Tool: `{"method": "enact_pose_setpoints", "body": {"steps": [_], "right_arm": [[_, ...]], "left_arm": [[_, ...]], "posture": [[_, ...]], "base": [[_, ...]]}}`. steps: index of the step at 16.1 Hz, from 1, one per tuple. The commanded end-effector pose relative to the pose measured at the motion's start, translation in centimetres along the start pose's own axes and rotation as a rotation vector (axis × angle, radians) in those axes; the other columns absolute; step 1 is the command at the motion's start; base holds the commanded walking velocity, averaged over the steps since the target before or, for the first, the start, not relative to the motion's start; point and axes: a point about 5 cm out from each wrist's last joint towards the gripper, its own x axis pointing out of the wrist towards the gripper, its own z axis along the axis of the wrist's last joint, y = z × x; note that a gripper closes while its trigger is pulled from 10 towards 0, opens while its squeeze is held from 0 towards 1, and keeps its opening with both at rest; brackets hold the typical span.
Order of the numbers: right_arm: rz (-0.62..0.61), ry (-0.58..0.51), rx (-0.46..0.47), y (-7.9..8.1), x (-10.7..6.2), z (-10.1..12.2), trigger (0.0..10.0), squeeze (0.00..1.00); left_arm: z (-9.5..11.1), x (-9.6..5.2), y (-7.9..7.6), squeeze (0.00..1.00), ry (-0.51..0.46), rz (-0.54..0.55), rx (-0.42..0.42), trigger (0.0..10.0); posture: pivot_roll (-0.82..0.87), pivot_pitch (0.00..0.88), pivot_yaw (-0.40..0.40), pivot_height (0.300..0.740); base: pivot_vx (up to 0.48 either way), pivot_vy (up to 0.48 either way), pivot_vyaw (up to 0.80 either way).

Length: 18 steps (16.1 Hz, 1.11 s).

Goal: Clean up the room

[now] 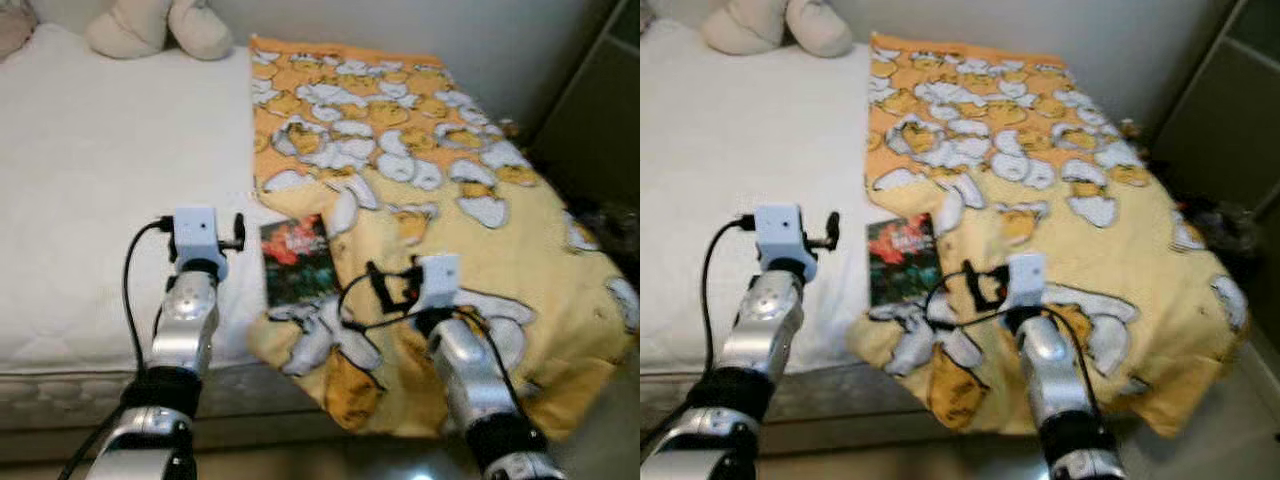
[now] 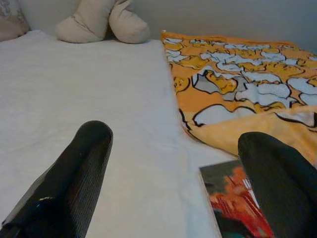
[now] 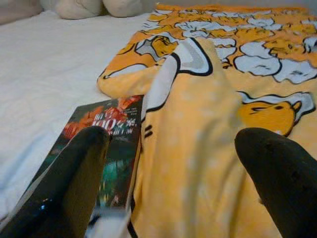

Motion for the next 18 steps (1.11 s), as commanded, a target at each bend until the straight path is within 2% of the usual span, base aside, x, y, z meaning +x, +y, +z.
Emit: {"method": "enact_pose_setpoints", "body": {"steps": [1, 3, 5, 7, 8, 11, 12, 13, 16, 17, 18], "right_arm": [[-0.004, 0.027, 0.060, 0.1, 0.3, -0.3, 10.0, 0.00], [-0.038, 0.050, 0.069, -0.4, 0.9, -0.5, 10.0, 0.00], [-0.046, 0.079, 0.104, -0.1, 1.6, -0.6, 10.0, 0.00], [-0.048, 0.109, 0.177, 1.0, 2.6, -0.6, 10.0, 0.00], [-0.049, 0.118, 0.173, 1.4, 3.0, -0.6, 10.0, 0.00], [-0.086, 0.100, 0.048, 1.9, 3.7, 0.1, 10.0, 0.00], [-0.155, 0.044, -0.095, 1.0, 3.6, 0.9, 10.0, 0.00], [-0.171, 0.031, -0.112, 0.7, 3.4, 1.0, 10.0, 0.00], [-0.255, -0.066, -0.238, -1.5, 0.8, 1.3, 10.0, 0.00], [-0.307, -0.145, -0.314, -2.9, -2.9, 1.8, 10.0, 0.00], [-0.345, -0.162, -0.321, -3.7, -4.4, 1.7, 10.0, 0.00]], "left_arm": [[-0.3, -0.3, 0.0, 0.00, 0.008, -0.020, 0.016, 10.0], [0.0, -0.5, 0.2, 0.00, 0.000, -0.036, 0.038, 10.0], [0.0, -0.8, 0.7, 0.00, 0.008, -0.038, 0.051, 10.0], [0.4, -1.7, 1.8, 0.00, 0.000, -0.066, 0.092, 10.0], [0.5, -2.2, 2.2, 0.00, 0.004, -0.077, 0.112, 10.0], [0.7, -3.0, 2.9, 0.00, 0.011, -0.092, 0.134, 10.0], [0.7, -3.5, 2.8, 0.00, 0.013, -0.117, 0.147, 10.0], [0.6, -3.7, 2.6, 0.00, 0.015, -0.126, 0.149, 10.0], [0.5, -5.1, 2.1, 0.00, 0.001, -0.183, 0.170, 10.0], [-0.3, -5.6, 1.2, 0.00, 0.018, -0.178, 0.107, 10.0], [-0.6, -5.4, 0.1, 0.00, 0.027, -0.188, 0.071, 10.0]], "posture": [[0.04, 0.000, -0.082, 0.740], [0.06, 0.026, -0.065, 0.740], [0.08, 0.055, -0.039, 0.740], [0.15, 0.108, 0.005, 0.740], [0.16, 0.127, 0.019, 0.740], [0.19, 0.151, 0.030, 0.740], [0.18, 0.141, 0.007, 0.740], [0.18, 0.133, -0.004, 0.740], [0.12, 0.084, -0.059, 0.740], [0.04, 0.024, -0.082, 0.740], [0.02, 0.000, -0.079, 0.740]], "base": [[0.000, 0.450, 0.00], [0.000, 0.000, 0.00], [0.000, 0.000, 0.00], [0.000, 0.000, 0.00], [0.000, 0.000, 0.00], [0.000, 0.000, 0.00], [0.000, 0.000, 0.00], [0.000, 0.000, 0.00], [0.000, 0.000, 0.00], [0.000, 0.000, 0.00], [0.000, 0.000, 0.00]]}}
